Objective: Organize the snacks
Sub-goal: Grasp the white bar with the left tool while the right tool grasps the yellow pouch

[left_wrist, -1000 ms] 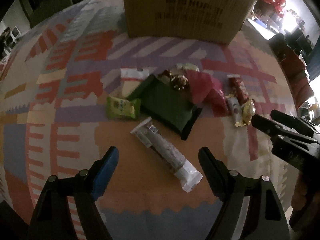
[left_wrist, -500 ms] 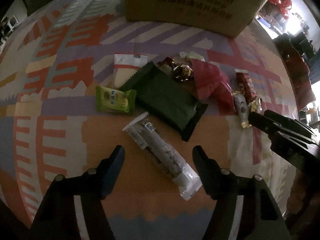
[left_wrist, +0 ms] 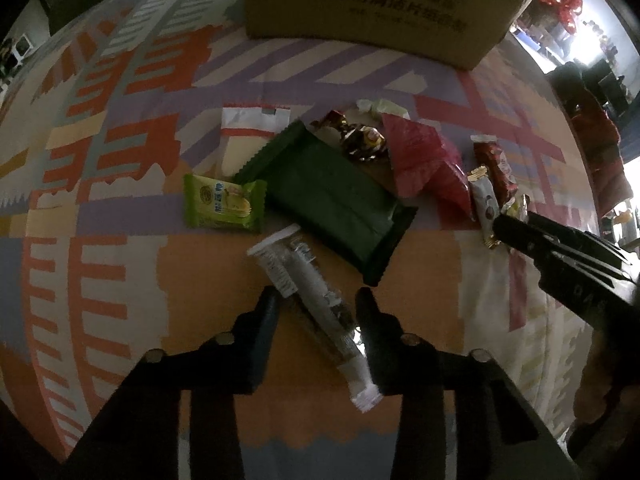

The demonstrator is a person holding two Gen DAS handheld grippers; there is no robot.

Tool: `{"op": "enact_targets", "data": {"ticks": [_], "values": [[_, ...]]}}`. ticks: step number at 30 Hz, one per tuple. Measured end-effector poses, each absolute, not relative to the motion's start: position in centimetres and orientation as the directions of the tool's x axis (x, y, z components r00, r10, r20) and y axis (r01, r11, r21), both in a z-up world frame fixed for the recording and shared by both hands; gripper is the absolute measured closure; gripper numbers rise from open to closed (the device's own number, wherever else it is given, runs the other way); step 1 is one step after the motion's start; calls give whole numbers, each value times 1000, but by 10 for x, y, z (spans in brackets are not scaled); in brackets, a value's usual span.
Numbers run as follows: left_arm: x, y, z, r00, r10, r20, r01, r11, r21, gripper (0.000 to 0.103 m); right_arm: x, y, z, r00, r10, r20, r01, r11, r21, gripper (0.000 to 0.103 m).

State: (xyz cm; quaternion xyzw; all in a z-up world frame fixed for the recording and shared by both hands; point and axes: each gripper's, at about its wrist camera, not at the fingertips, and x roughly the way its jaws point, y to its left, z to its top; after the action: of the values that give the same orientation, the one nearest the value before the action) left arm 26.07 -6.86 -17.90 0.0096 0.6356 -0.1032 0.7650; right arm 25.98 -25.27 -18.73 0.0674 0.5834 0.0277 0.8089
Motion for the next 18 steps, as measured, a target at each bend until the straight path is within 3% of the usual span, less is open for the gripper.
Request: {"op": "enact_targets", "data": {"ticks": [4,18], "values": [[260,-68,-179,166,-160,-973,180,975,-129,77,256,-250,-187,311,123,-943,21,991,136,61],[245,-69,-171,172,-201,-964,207,964,-164,82,237,-233,-166,316,167,-934,-30,986,166,61]]}}
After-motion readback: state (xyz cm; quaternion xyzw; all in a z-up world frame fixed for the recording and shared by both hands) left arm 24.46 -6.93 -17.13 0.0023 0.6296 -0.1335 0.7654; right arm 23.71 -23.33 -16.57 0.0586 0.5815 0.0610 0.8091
